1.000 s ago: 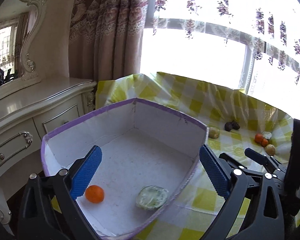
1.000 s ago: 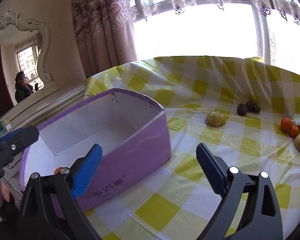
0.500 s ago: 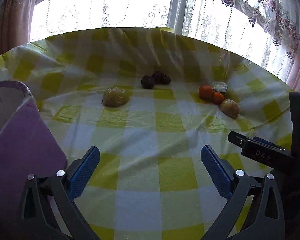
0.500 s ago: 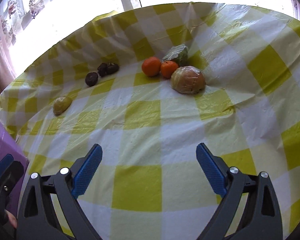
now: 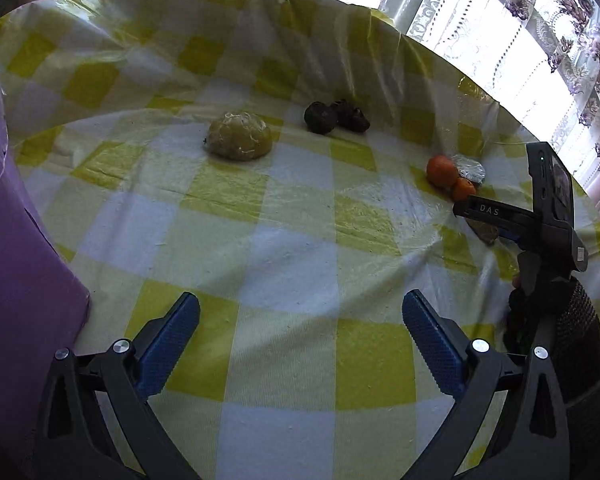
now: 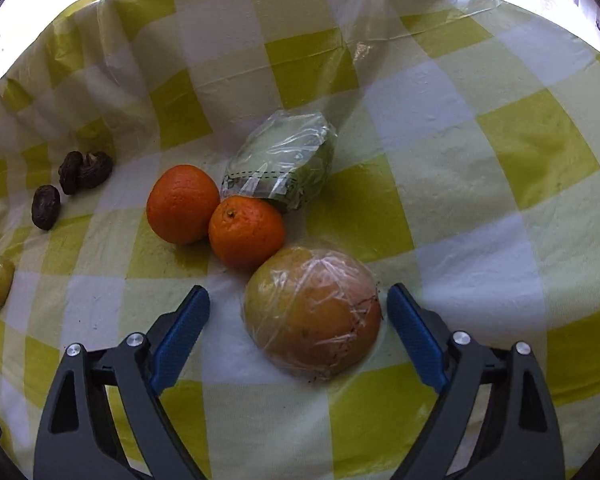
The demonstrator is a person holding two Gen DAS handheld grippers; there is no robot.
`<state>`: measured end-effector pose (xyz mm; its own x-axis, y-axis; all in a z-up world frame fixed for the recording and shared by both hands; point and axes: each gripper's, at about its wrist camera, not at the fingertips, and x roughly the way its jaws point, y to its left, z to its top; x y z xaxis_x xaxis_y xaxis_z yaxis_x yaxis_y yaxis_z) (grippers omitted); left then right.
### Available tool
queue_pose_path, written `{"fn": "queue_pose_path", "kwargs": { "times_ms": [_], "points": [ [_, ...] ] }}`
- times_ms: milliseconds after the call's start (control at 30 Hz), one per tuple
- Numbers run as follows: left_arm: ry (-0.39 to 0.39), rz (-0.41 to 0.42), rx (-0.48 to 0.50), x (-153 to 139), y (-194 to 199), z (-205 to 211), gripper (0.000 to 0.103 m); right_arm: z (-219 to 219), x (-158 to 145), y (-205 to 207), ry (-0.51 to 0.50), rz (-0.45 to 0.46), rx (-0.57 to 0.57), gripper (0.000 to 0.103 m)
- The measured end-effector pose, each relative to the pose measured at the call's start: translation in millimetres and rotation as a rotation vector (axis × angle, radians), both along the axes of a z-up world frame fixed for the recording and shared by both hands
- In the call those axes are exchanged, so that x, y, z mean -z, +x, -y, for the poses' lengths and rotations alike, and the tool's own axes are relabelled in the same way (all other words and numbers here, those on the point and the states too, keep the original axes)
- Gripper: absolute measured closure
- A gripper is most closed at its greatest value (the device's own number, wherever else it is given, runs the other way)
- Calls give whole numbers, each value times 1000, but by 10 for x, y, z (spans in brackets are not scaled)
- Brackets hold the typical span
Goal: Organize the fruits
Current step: 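Grasp the wrapped grapefruit with the right gripper while the left gripper grasps the wrapped yellow fruit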
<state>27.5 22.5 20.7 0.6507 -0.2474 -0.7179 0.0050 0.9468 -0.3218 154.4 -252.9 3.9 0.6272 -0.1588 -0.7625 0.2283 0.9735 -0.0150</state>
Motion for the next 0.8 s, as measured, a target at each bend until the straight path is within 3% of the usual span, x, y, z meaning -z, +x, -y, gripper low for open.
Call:
{"fn": "queue_pose_path", "kwargs": {
  "times_ms": [33,67,233,400,600,733,800],
  "points": [
    [-3,-7,-3,8,11,-6,5,6,-12,-34,-6,13,11,38],
    [-1,-6,-10,2,17,-2,5,12,-9,-62,7,17,5,39],
    [20,-17,-36,-15,207,34,5,-49,-5,-380,92,49,-49,39],
    [-7,-16,-149,-46,625,-46,5,-267,-10,-707,128,87,-105,39],
    [-16,-33,-276,-44,1209,-210,6,-128,-24,-669,185,95,-102,39],
    [95,-67,-280,-28,1489,-146,8,-116,-18,-657,196,99,-105,39],
    [155,-83,-269,-21,1554,-77,14,-104,-15,-661,208,103,-106,39]
  ]
}}
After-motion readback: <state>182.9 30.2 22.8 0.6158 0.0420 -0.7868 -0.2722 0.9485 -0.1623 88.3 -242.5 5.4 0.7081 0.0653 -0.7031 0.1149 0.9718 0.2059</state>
